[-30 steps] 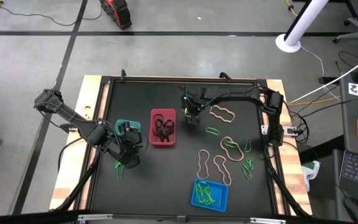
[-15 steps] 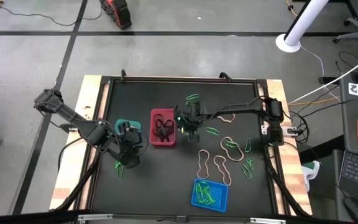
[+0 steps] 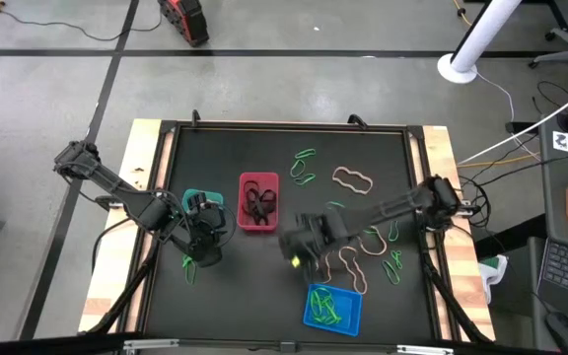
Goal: Sort rubber bands into baskets
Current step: Put the green rubber band into the blue bin, then put the light yellow rubber band into the light blue bin
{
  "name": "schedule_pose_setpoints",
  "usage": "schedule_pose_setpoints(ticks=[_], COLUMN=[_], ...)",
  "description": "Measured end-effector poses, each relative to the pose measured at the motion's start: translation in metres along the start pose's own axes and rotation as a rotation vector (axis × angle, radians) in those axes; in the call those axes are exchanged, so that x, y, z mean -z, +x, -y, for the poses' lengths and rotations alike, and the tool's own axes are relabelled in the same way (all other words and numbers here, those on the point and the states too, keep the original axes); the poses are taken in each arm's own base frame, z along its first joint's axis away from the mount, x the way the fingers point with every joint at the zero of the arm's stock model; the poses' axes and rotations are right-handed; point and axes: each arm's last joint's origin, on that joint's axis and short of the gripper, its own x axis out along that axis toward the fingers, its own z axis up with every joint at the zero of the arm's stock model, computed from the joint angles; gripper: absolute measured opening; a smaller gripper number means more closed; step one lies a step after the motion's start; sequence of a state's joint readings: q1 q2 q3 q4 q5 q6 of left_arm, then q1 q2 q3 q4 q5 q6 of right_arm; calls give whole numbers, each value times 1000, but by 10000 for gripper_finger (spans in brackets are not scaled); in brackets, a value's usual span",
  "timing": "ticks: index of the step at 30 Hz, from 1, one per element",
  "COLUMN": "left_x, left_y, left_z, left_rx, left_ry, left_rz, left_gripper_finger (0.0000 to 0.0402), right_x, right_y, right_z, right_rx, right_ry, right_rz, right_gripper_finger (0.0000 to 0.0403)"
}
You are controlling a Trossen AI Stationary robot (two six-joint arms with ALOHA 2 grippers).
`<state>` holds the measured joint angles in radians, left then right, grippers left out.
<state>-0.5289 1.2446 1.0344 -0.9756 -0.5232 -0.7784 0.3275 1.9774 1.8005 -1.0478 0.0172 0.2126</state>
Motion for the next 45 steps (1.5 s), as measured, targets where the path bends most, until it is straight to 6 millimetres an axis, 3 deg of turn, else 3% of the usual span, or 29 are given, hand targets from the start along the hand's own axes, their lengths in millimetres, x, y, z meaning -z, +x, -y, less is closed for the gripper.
schedule_pose_setpoints(ticks=[9, 19, 23, 34, 38, 45], left_x=[0, -2, -5, -7, -7, -7], left_y=[0, 0, 0, 0, 0, 0], left_z=[0, 1, 4, 6, 6, 6], left_rx=[-1, 13, 41, 60, 59, 59], left_ry=[-6, -101, -114, -80, -80, -80], left_rz=[2, 15, 41, 61, 61, 61], left_gripper_finger=[131, 131, 131, 131, 131, 131], right_x=[28, 77, 86, 92, 90, 85], right_y=[-5, 6, 14, 27, 28, 29], right_z=[-83, -134, -141, -132, -129, -121], right_rx=[-24, 50, 93, 107, 83, 84], right_ry=[-40, -123, -135, -127, -110, -90], right_rz=[-8, -103, -81, -123, -138, -143], right_gripper_finger=[0, 0, 0, 8, 37, 126])
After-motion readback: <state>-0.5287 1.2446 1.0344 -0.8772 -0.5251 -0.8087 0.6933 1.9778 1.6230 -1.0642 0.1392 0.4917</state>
